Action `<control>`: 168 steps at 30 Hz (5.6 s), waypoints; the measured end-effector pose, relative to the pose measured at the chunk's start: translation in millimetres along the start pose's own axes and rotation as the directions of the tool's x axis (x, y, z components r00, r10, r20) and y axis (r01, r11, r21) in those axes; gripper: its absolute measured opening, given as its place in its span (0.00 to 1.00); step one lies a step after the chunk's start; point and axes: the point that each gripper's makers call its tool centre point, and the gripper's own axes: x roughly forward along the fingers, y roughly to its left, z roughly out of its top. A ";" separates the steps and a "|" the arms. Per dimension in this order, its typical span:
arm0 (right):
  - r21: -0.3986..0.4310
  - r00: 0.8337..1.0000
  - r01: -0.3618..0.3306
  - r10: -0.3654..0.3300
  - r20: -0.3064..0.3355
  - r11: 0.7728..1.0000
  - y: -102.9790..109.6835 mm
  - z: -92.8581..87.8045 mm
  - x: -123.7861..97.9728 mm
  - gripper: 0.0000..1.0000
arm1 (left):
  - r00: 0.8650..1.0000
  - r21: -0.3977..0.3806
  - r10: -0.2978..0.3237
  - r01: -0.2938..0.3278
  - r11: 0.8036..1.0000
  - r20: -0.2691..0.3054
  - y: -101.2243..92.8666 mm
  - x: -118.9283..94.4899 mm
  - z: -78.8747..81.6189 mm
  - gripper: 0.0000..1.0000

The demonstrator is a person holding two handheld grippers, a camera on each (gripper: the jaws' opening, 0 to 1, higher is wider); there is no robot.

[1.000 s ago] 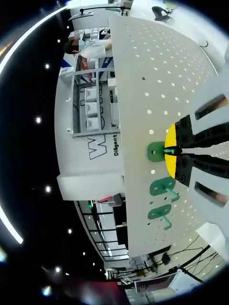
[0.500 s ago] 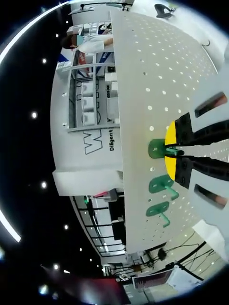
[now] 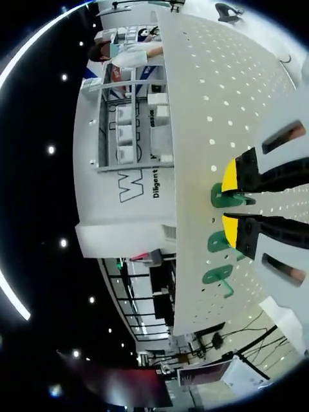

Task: Insert the hook assembly into the mounting plate slot until the hook locks in place.

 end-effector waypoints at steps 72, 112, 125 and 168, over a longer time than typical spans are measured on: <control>0.003 0.949 -0.303 0.301 -0.094 0.953 -42.7 -93.5 -140.9 0.23 | 0.980 0.116 -0.150 0.165 0.979 -0.128 -86.9 52.5 4.1 0.64; 0.013 0.949 -0.290 0.289 -0.126 0.957 -78.6 -138.9 -183.3 0.27 | 0.949 0.080 -0.219 0.242 0.967 -0.228 -88.8 112.3 -36.4 0.50; 0.023 0.937 -0.318 0.318 -0.145 0.948 -79.7 -156.1 -184.5 0.33 | 0.935 0.081 -0.213 0.244 0.966 -0.285 -79.7 131.9 -59.1 0.51; 0.157 0.936 -0.262 0.291 -0.201 0.952 -97.3 -207.8 -195.7 0.32 | 0.862 -0.017 -0.220 0.239 0.971 -0.456 -59.3 183.7 -148.6 0.34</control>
